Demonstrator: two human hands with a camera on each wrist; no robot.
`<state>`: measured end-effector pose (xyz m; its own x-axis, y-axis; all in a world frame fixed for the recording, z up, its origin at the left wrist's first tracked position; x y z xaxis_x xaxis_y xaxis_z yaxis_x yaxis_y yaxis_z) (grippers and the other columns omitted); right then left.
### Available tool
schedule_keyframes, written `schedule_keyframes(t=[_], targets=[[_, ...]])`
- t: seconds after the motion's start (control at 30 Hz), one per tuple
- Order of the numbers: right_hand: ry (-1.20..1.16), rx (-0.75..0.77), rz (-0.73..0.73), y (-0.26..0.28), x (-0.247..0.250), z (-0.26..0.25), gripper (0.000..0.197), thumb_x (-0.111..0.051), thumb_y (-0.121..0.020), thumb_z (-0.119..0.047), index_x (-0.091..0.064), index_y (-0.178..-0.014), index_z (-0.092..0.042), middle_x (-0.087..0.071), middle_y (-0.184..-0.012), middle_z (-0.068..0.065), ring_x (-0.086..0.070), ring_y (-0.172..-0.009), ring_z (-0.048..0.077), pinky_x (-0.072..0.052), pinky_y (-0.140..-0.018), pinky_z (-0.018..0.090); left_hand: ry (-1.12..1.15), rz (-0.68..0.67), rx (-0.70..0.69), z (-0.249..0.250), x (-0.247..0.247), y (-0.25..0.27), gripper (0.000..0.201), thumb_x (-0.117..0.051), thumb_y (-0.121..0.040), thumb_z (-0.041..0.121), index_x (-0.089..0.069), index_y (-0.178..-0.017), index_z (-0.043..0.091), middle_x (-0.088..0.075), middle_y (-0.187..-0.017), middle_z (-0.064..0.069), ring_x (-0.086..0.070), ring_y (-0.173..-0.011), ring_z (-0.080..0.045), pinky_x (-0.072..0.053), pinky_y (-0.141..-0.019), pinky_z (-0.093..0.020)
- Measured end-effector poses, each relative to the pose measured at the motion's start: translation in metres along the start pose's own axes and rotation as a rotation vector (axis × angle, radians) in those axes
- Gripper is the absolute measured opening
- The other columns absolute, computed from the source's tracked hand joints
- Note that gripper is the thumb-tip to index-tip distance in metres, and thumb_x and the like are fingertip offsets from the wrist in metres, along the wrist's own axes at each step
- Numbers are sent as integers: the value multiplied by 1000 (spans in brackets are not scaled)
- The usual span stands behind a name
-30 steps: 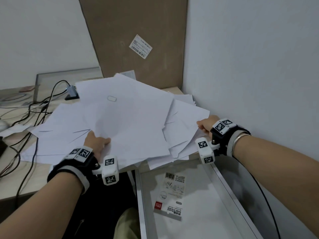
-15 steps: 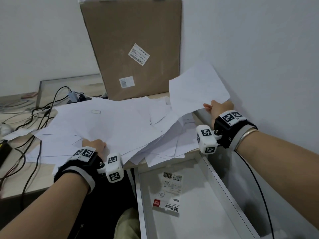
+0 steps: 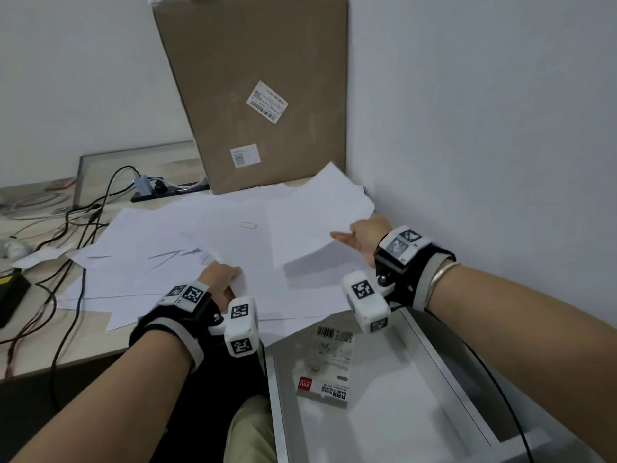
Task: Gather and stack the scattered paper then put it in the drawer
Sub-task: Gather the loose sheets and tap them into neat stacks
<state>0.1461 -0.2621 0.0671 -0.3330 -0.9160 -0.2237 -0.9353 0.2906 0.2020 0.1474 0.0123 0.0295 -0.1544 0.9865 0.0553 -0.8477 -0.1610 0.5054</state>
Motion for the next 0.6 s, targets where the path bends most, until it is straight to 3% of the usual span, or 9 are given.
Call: schedule_keyframes(t=[0.13,0.2,0.27,0.33,0.4,0.47,0.53,0.6], targets=[[142,-132,-92,10,-11,28,30,-40,-94,12,-44,-123,10,-41,-138,36,-63,-40,13,-55,-50,27,14,-124,49,-2,-5,-5,26,-51,-98,27,-56,-85,5,-59,-80,-11,-56,-72,-27,-45,-63,-37],[204,-198,-125,12,-15,37,31,-35,-96,12,-42,-125,7,-40,-139,37,-62,-38,16,-53,-41,26,-41,-178,52,2,-6,-6,34,-60,-92,34,-61,-106,3,-66,-98,-15,-63,-87,-33,-49,-72,-36],[248,-275,-98,7,-13,44,44,-36,-96,11,-30,-139,3,-51,-128,34,-67,-47,21,-52,-38,24,-124,-186,74,3,-9,-9,61,-68,-84,38,-52,-132,5,-63,-120,-19,-63,-94,-35,-51,-71,-36],[368,-310,-151,2,-14,48,43,-40,-95,7,-32,-137,3,-64,-101,26,-66,-59,22,-48,-38,24,-218,-195,68,5,-17,-11,61,-66,-87,31,-46,-137,1,-64,-112,-16,-58,-75,-28,-48,-60,-33],[492,-321,-217,0,-16,49,34,-47,-95,2,-41,-128,4,-68,-89,19,-66,-57,16,-41,-37,21,-305,-146,27,8,-25,-16,50,-59,-93,16,-45,-135,-5,-61,-99,-13,-52,-66,-21,-42,-53,-29],[615,-306,-252,-9,-15,49,29,-54,-92,-3,-50,-119,5,-70,-92,17,-65,-60,18,-37,-39,21,-369,-106,9,11,-32,-24,46,-56,-94,8,-43,-135,-7,-58,-122,-20,-61,-83,-26,-41,-50,-25],[746,-231,-262,-19,-9,45,28,-62,-85,-8,-59,-109,5,-70,-91,17,-59,-72,25,-37,-48,25,-398,-49,-36,15,-27,-38,48,-60,-91,5,-45,-134,-7,-51,-137,-22,-57,-116,-34,-49,-63,-27],[769,-136,-212,-34,-3,36,18,-67,-83,-8,-61,-98,-2,-62,-79,12,-53,-65,22,-39,-54,27,-372,79,-96,21,-14,-52,52,-69,-85,9,-49,-130,-8,-54,-132,-23,-54,-120,-37,-50,-90,-37]])
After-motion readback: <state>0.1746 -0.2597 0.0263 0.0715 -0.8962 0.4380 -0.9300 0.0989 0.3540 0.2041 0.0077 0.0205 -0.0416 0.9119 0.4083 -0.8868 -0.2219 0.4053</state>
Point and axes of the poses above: each hand's wrist, its own y-axis away from the middle knuckle, its own x-axis out of the back of the hand, z = x × y, the point moved 4 cm from there along -y, towards the middle knuckle
